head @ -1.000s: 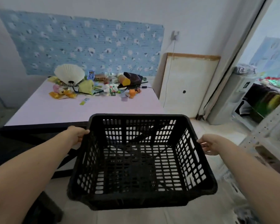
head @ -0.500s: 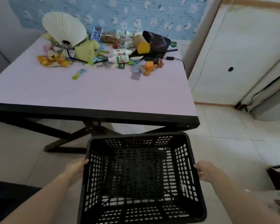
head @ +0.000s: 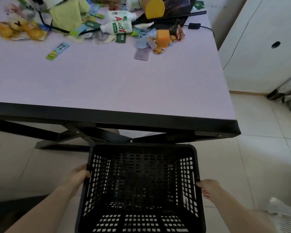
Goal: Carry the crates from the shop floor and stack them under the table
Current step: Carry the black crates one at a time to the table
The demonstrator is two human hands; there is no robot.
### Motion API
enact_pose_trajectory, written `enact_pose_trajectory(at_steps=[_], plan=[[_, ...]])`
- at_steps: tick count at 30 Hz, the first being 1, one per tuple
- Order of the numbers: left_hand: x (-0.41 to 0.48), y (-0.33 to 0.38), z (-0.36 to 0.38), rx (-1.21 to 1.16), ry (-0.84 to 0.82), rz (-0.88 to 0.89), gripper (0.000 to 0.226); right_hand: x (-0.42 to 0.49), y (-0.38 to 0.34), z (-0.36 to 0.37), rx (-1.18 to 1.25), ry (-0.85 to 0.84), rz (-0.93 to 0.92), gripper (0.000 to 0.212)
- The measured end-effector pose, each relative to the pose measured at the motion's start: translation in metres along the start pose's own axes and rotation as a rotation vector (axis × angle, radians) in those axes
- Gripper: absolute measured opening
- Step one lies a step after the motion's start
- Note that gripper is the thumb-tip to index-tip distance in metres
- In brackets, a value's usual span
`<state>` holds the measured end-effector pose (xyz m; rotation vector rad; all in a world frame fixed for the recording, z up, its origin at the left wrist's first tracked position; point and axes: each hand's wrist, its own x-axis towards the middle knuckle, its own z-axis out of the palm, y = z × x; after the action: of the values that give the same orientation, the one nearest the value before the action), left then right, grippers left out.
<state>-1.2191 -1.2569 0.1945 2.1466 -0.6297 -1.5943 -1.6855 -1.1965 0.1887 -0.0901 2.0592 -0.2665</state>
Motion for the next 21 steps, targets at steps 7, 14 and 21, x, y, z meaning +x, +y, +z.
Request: enact_pose_trajectory(at_steps=[7, 14, 21], plan=[[0.016, 0.009, 0.021, 0.017, -0.011, 0.02, 0.04, 0.023, 0.0, 0.01, -0.085, 0.051, -0.032, 0.009], [0.021, 0.011, 0.024, 0.078, 0.022, 0.016, 0.04, 0.027, 0.005, 0.022, -0.182, 0.129, -0.095, 0.014], [0.019, 0.001, 0.019, 0.096, 0.035, 0.058, 0.051, 0.014, 0.01, 0.03, -0.204, 0.16, -0.171, 0.021]])
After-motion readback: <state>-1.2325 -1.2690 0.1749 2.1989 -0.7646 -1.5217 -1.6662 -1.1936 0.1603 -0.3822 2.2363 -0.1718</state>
